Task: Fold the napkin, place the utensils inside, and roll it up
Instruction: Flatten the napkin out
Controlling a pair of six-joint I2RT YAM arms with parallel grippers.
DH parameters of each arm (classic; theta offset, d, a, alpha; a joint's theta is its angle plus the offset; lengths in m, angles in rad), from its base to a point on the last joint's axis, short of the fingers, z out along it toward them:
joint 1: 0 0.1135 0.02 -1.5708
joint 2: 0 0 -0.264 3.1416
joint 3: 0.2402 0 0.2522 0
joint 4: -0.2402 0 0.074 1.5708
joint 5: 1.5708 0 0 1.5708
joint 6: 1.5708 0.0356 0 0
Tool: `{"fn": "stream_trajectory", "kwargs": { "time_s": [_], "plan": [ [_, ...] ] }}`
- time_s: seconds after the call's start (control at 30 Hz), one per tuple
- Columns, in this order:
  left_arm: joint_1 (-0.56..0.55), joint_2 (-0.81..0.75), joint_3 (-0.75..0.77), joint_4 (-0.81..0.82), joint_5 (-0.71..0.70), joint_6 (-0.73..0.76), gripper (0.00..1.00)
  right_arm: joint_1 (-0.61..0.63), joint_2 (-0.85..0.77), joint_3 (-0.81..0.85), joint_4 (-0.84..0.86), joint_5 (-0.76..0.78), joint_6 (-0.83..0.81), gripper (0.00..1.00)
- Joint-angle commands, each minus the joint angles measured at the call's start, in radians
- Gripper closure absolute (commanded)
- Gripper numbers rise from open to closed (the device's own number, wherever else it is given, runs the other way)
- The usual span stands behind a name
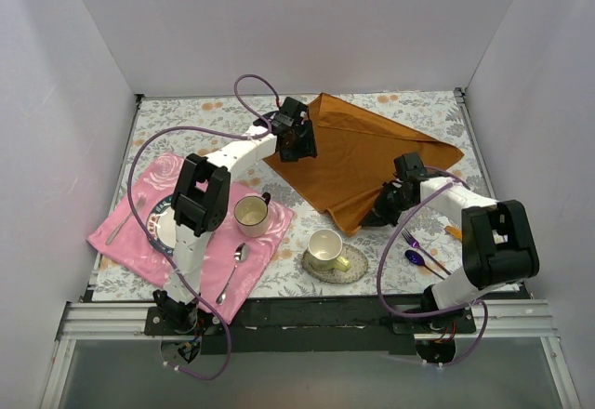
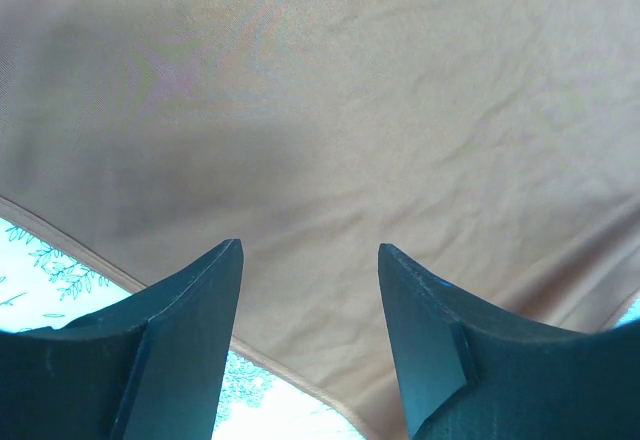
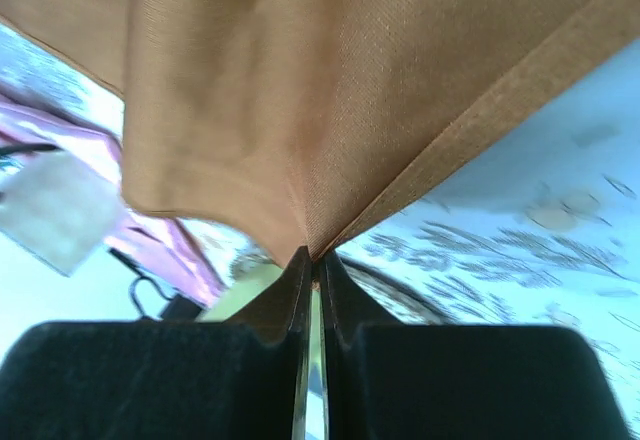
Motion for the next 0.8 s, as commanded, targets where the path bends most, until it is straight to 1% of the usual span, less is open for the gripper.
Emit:
{"fn": "stream_trajectory", "kwargs": {
  "time_s": [0.0,0.13,0.3,0.43,0.6,0.7,0.77],
  "plan": [
    [0.027,-0.028,0.001,0.013,0.028,-0.070,0.44,0.002,-0.089,-0.074,-0.068,0.046,-0.069,0.92],
    [0.059,0.002,0.012,0.012,0.068,-0.093,0.45,0.001,-0.128,-0.096,-0.087,0.095,-0.153,0.92],
    [0.088,0.045,0.035,0.002,0.061,-0.107,0.48,0.001,-0.097,-0.068,-0.099,0.124,-0.219,0.92],
    [0.102,0.072,0.044,0.012,0.042,-0.082,0.50,-0.007,-0.099,-0.076,-0.117,0.149,-0.254,0.92],
    [0.108,0.127,0.073,-0.049,-0.080,-0.076,0.51,-0.009,-0.100,-0.088,-0.122,0.117,-0.283,0.92],
    [0.119,0.136,0.083,-0.115,-0.108,-0.108,0.53,-0.010,-0.094,-0.070,-0.140,0.150,-0.296,0.92],
    [0.125,0.122,0.052,-0.134,-0.114,-0.122,0.53,-0.012,-0.091,-0.056,-0.148,0.164,-0.308,0.92]
  ]
}}
